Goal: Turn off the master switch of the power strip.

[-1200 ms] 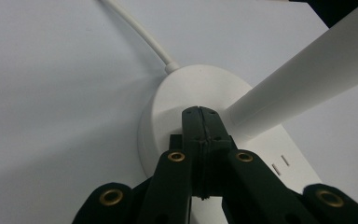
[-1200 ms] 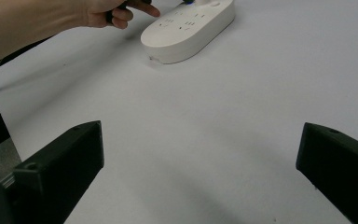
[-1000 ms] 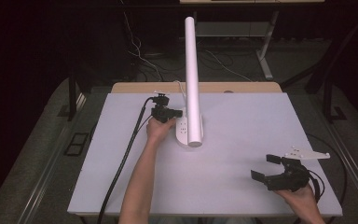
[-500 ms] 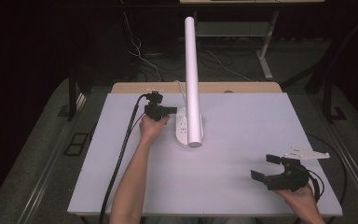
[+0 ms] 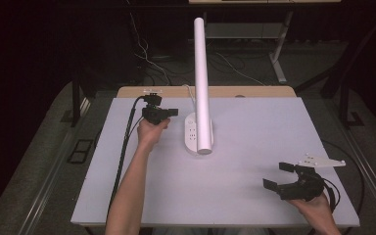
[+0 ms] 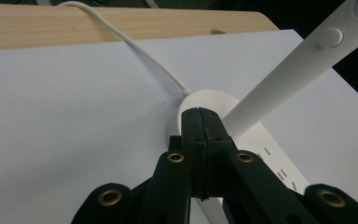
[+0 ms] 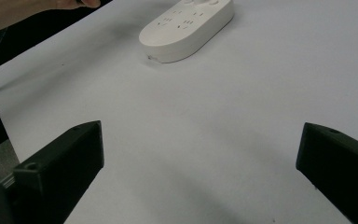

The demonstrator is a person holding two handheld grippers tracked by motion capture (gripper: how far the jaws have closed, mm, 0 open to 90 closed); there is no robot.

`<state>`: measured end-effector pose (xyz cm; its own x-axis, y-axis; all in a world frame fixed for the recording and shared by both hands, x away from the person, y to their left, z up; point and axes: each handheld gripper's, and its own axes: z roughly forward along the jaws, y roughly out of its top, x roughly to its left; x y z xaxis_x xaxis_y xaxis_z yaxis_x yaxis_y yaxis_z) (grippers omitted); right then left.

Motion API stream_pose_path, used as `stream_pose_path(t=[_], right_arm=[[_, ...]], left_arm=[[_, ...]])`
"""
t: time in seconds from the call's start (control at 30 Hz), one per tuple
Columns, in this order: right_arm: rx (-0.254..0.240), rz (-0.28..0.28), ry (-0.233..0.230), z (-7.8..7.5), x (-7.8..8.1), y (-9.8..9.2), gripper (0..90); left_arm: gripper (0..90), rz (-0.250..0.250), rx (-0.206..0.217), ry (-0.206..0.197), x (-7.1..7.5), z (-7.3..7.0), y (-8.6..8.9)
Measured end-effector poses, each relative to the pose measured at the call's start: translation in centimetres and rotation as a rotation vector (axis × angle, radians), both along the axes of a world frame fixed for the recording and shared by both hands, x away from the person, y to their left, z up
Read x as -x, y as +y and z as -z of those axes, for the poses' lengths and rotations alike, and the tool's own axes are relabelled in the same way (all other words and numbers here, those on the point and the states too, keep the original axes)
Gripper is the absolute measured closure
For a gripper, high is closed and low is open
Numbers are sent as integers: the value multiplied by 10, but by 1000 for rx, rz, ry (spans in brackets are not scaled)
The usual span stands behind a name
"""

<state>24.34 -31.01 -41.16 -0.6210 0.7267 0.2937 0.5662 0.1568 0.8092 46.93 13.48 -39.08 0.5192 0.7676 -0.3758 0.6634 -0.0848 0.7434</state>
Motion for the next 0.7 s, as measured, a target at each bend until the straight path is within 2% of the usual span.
stream_pose_path(t=[0.3,0.47,0.53,0.57,0.6,0.63,0.67,0.7], right_arm=[[0,1,-5,0,0,0,0],[-3,1,0,0,0,1,0],[-1,-1,0,0,0,1,0],[0,-2,-2,0,0,2,0],[0,-2,-2,0,0,2,0],[-3,-3,-2,0,0,2,0],[-3,-3,-2,0,0,2,0],[-1,-4,-2,1,0,2,0]], left_arm=[[888,-7,12,-40,13,-17,24],[713,-1,34,-45,26,-25,38],[678,0,43,-47,33,-27,44],[582,-1,47,-48,36,-27,47],[582,3,57,-50,39,-27,49],[507,7,64,-50,43,-28,51],[507,6,68,-48,46,-29,52],[464,8,71,-55,50,-29,54]])
